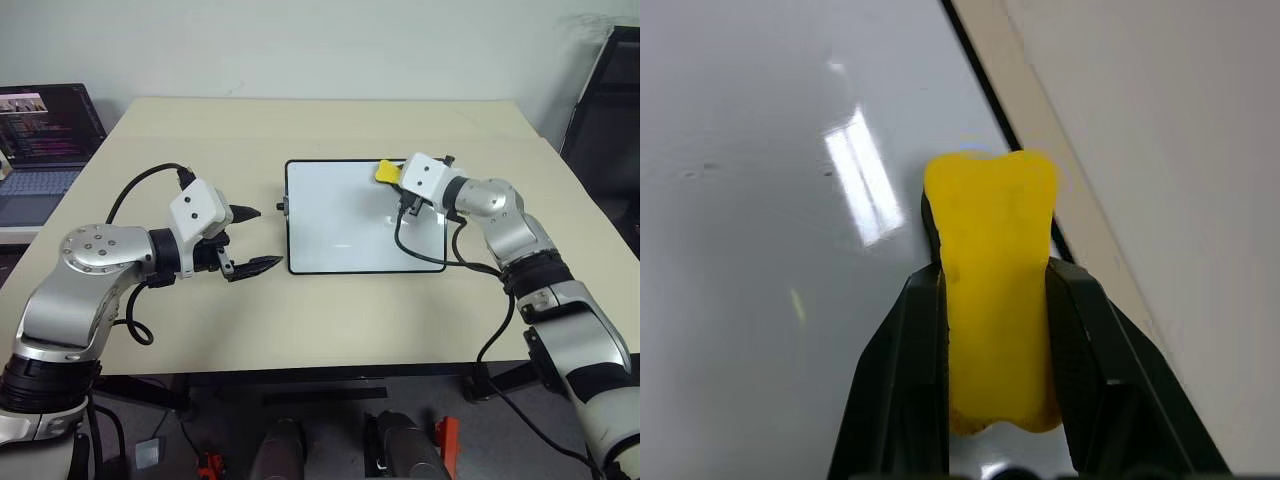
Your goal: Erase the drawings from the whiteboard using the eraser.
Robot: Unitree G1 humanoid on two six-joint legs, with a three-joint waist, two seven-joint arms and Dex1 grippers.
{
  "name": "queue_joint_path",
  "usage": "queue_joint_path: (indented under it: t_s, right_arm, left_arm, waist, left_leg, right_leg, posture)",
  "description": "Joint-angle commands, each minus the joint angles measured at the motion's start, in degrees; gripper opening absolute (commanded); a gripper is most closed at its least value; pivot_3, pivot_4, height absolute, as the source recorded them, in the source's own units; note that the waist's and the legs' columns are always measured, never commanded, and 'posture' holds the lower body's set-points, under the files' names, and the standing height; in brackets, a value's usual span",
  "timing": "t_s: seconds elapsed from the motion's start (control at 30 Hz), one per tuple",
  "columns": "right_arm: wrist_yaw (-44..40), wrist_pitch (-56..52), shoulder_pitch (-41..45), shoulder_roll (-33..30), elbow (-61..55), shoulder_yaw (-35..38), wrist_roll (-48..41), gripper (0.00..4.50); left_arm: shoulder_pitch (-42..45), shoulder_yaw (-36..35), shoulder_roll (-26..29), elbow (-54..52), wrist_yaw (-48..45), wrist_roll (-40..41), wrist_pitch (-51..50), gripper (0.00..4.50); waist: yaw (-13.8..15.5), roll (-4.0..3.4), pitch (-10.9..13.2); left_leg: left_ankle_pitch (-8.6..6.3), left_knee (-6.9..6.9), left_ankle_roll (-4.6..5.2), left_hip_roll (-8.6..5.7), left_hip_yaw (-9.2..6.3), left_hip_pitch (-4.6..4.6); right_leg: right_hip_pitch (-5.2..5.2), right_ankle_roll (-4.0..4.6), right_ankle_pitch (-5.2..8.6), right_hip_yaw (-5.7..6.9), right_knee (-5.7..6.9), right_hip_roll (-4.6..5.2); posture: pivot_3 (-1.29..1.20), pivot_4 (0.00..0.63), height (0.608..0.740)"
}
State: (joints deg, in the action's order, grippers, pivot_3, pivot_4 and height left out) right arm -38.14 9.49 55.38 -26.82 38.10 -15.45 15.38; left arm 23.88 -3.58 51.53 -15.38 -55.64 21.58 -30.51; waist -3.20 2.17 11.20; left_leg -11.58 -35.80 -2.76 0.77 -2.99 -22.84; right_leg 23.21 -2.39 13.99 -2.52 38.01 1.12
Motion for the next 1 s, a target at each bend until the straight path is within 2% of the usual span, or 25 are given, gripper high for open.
queue_joint_path:
  t_s: [0.03,0.27,0.37,0.57,0.67,0.73,0.83,0.9,1.0]
  right_arm:
    - [-6.7,0.0,-5.1,-0.9,-1.9,-0.7,-2.5,0.98]
    - [-19.3,-7.1,-15.0,-3.9,-8.9,-3.7,-4.4,0.98]
    - [-20.0,-10.0,-16.6,-3.8,-12.3,-3.1,-5.1,0.98]
    - [-20.3,-10.5,-16.5,-4.4,-15.2,-1.8,-6.1,0.98]
    - [-22.3,-14.8,-15.6,-6.0,-23.2,2.7,-11.4,0.98]
    - [-23.9,-20.1,-15.3,-7.3,-30.6,6.6,-17.2,0.98]
    - [-24.0,-29.8,-13.8,-8.9,-38.8,14.8,-27.2,0.98]
    - [-22.6,-33.5,-12.4,-10.8,-39.0,19.6,-30.4,0.98]
    - [-17.9,-32.5,-10.9,-14.8,-30.8,25.0,-29.3,0.98]
  left_arm:
    - [1.2,-1.0,0.4,-1.1,0.1,0.1,0.4,4.5]
    - [2.1,-0.6,0.3,-1.1,-0.1,0.2,0.3,4.5]
    - [2.4,-0.6,0.2,-1.2,-0.1,0.3,0.2,4.5]
    - [2.5,-0.6,0.1,-1.0,-0.2,0.3,0.4,4.5]
    - [2.4,-1.1,-0.2,-1.1,-0.1,0.9,0.3,4.5]
    - [2.2,-1.6,-0.3,-1.2,-0.1,1.4,0.1,4.5]
    - [2.4,-1.8,-0.7,-2.2,-0.3,3.3,-1.0,4.5]
    - [3.1,-0.8,-1.6,-3.2,-0.2,4.7,-2.2,4.5]
    - [5.4,2.9,-5.7,-3.8,0.0,5.4,-2.3,4.5]
  waist:
    - [0.0,0.0,0.0]
    - [0.0,0.02,0.0]
    - [-0.1,0.02,0.0]
    - [0.0,0.02,0.0]
    - [0.1,-0.02,0.0]
    - [0.2,-0.15,0.1]
    - [0.4,-0.17,0.1]
    - [0.5,-0.17,0.1]
    - [1.3,-0.15,0.1]
  left_leg:
    - [0.0,-0.01,0.0,0.0,0.0,0.01]
    - [0.01,-0.16,0.0,0.0,0.01,0.1]
    - [0.04,-0.21,0.03,0.01,0.04,0.13]
    - [0.11,-0.21,0.13,0.01,0.04,0.13]
    - [0.11,-0.2,0.13,0.0,0.04,0.01]
    - [0.11,-0.18,0.13,0.0,0.03,-0.13]
    - [0.07,-0.09,0.12,0.0,-0.02,-0.2]
    - [0.06,-0.02,0.11,0.0,-0.03,-0.19]
    - [0.05,-0.02,0.1,-0.02,-0.03,-0.19]
  right_leg:
    - [-0.01,-0.01,-0.01,0.0,0.01,0.0]
    - [-0.12,-0.05,-0.08,-0.03,0.04,-0.02]
    - [-0.13,0.24,-0.03,-0.06,0.06,-0.02]
    - [-0.12,0.29,-0.07,-0.05,0.06,-0.03]
    - [-0.02,0.28,-0.08,-0.05,0.03,-0.03]
    - [0.09,-0.04,-0.25,-0.04,0.0,-0.02]
    - [0.15,-0.07,-0.15,0.0,-0.03,-0.01]
    - [0.15,-0.06,-0.12,0.02,-0.05,-0.01]
    - [0.1,-0.06,-0.1,0.06,-0.13,0.01]
  posture:
    - [0.0,0.15,0.74]
    - [0.0,0.15,0.74]
    - [0.0,0.15,0.74]
    - [0.0,0.15,0.74]
    - [0.0,0.15,0.74]
    - [0.0,0.15,0.74]
    - [0.0,0.15,0.74]
    - [0.0,0.15,0.74]
    - [0.0,0.15,0.74]
